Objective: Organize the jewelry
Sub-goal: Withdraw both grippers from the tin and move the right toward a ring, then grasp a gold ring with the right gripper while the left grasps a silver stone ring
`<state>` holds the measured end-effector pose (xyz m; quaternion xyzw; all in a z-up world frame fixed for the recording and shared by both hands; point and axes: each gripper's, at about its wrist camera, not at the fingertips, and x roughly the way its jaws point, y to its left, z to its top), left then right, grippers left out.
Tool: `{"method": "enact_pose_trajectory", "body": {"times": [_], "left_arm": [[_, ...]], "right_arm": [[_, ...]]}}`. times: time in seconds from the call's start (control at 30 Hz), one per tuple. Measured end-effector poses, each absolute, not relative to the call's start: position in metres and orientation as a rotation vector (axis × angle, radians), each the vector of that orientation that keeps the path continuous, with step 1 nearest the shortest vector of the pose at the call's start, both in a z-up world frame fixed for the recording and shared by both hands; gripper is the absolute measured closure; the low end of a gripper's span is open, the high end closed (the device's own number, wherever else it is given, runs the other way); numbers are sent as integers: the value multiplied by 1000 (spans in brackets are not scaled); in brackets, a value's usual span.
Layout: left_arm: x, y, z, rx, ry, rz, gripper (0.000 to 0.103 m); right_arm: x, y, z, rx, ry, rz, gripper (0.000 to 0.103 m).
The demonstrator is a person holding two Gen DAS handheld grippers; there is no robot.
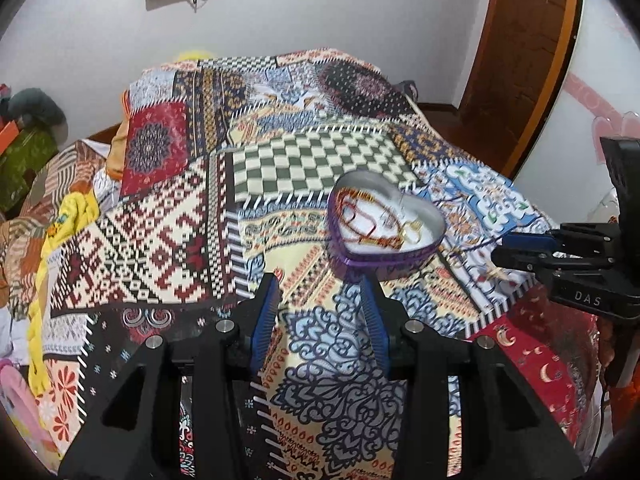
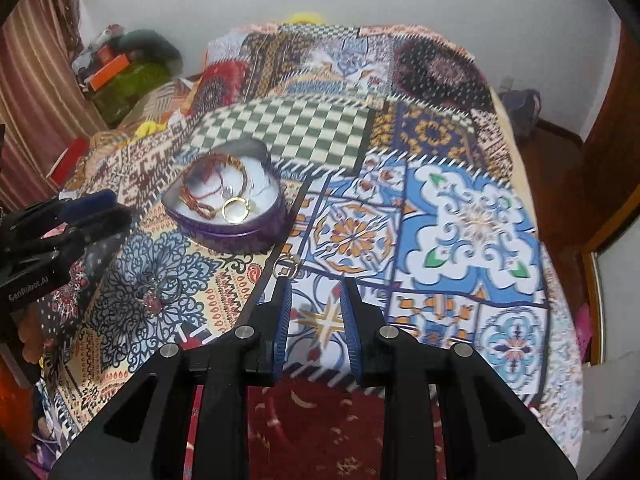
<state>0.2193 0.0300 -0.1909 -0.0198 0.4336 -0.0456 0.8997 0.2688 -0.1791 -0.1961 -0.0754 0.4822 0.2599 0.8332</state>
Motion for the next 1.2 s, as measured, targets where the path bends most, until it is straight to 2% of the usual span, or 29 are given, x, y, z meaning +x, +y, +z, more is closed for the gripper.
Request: {"method": "enact_pose_trajectory", "body": {"times": [0.27, 0.63, 0.7, 0.77, 1.2], "left_arm": [[223, 37, -205, -67, 930, -94, 61], [225, 38, -205, -99, 936, -102, 61], [223, 37, -204, -96, 935, -104, 62], [221, 36, -202, -95, 933, -107, 61], [208, 34, -193, -151, 946, -131, 61]], "right_arm": [[280, -152, -217, -230, 1071, 587, 80], [276, -151, -220, -248, 1029, 597, 77], [274, -150, -220, -251, 1017, 594, 78], [272, -148, -220, -252, 1009, 596, 84], [258, -161, -206, -206, 978, 579, 85]]}}
